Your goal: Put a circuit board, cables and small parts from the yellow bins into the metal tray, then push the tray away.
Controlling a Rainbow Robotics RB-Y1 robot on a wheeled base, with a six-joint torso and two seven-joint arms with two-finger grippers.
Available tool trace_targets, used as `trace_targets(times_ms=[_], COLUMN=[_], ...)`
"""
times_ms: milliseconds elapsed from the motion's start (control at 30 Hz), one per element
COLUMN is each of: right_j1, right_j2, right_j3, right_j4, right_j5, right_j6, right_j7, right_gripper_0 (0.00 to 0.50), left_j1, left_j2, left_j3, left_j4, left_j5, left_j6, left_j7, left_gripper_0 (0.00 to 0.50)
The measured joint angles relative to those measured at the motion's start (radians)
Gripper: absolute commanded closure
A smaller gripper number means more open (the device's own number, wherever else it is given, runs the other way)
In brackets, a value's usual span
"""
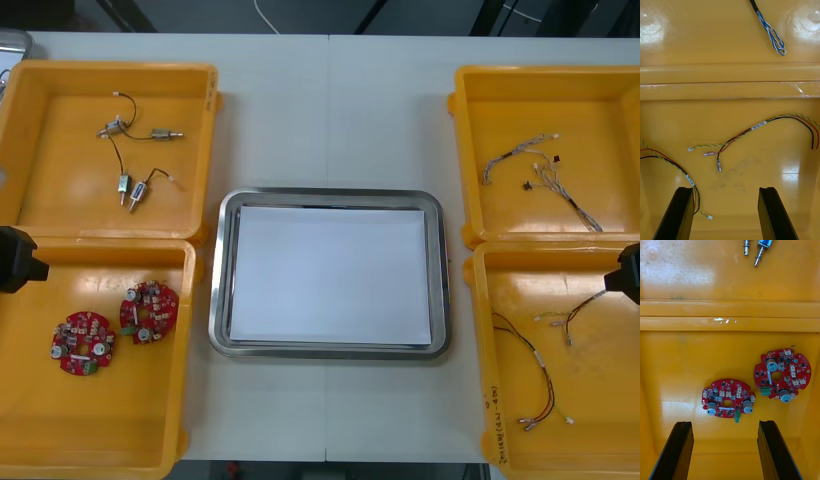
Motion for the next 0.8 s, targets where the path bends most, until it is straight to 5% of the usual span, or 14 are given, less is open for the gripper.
trace_targets(times_ms=[800], right_j1=[0.0], right_j2=[0.0], right_j3=[0.0], right_j4=[0.0], right_j5=[0.0], right_j6=[0.0], right_j7=[0.0], right_gripper_0=[0.011], left_j1=[0.0], left_j2=[0.0], left_j3=[0.0], left_j4=[0.0], left_j5=[0.0], left_j6=[0.0], left_j7=[0.0], left_gripper_0=[0.0])
